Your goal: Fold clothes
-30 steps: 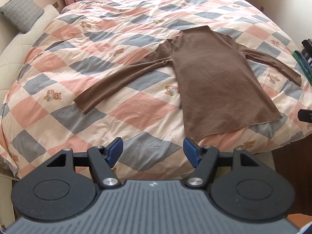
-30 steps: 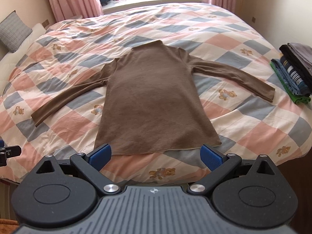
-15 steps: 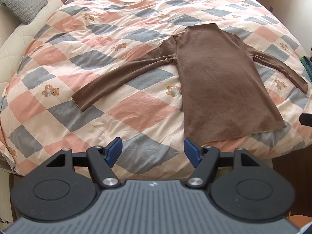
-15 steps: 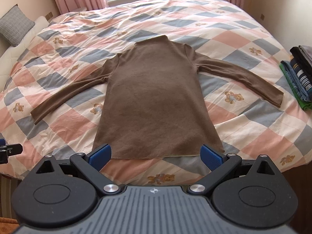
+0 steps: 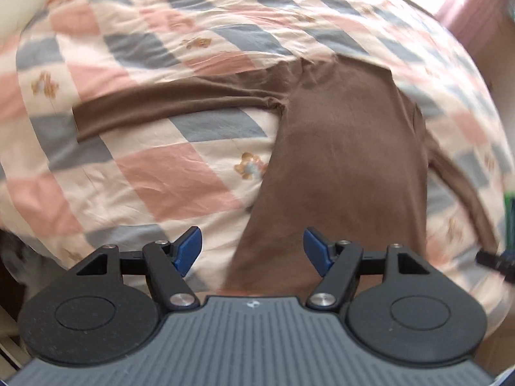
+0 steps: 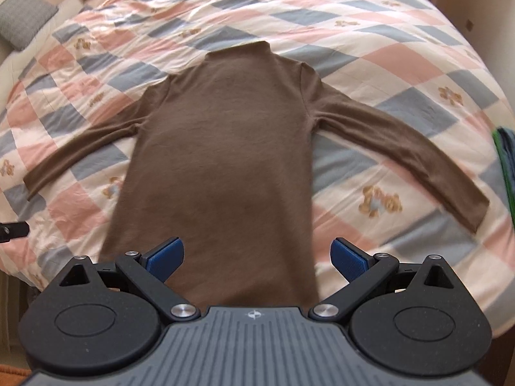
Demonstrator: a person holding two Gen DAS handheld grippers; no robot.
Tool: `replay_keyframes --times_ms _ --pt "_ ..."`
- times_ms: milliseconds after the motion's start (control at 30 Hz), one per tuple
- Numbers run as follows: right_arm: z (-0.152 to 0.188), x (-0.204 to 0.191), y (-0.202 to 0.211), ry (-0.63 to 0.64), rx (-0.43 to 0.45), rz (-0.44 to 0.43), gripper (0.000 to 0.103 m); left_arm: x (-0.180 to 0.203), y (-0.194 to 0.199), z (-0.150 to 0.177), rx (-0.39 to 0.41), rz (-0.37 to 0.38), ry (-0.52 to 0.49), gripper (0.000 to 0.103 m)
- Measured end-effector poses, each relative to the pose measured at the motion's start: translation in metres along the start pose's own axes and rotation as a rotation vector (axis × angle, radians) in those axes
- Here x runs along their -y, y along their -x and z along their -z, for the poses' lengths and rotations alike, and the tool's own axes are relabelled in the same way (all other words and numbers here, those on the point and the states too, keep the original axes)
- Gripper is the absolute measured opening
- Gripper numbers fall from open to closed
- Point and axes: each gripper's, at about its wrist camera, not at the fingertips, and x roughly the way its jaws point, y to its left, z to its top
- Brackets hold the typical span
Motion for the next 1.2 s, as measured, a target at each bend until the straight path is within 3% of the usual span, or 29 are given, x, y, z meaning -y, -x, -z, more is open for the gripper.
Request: replay_keyframes --times_ms 100,333,633,667,867,967,1067,1133,1200 --pt "-0.015 0.006 -0.025 0.025 -0.023 -0.009 0.1 -0.016 -0.022 -0.008 0.006 0.013 0.143 0.071" --pt "-0.035 -0.015 -0.095 0.101 -0.125 -0.047 0.1 -0.053 -0.072 -0.027 0.02 0.043 0.478 0.071" --pt "-0.069 -0.059 -0.165 0.122 -0.172 -0.072 0.1 -0.168 -0.143 -0.061 0.195 -0.044 0.808 0.071" --pt "-0.074 -0.064 -0.171 0.117 -0.173 -0.08 0.1 -0.184 -0.154 -0.073 0.202 -0.043 0.84 0.071" --pt "-0.095 -0.088 -0.207 0.098 -0.189 -0.082 0.1 -0.232 -0.188 -0.067 0.235 -0.005 1.035 0.066" --pt "-0.1 -0.092 -0.215 0.088 -0.195 -0.084 0.1 -0.241 -0.197 -0.065 0.253 0.007 1.084 0.064" --pt "-0.102 -0.09 -0.221 0.073 -0.205 -0.082 0.1 -0.247 -0.203 -0.064 0.267 0.013 1.114 0.056" --pt "-0.102 -0.086 -0.223 0.058 -0.21 -0.076 0.1 -0.248 -0.205 -0.066 0.271 0.009 1.109 0.038" --pt "-0.1 -0.078 -0.222 0.035 -0.206 -0.074 0.1 -0.232 -0.19 -0.077 0.308 0.013 1.025 0.019"
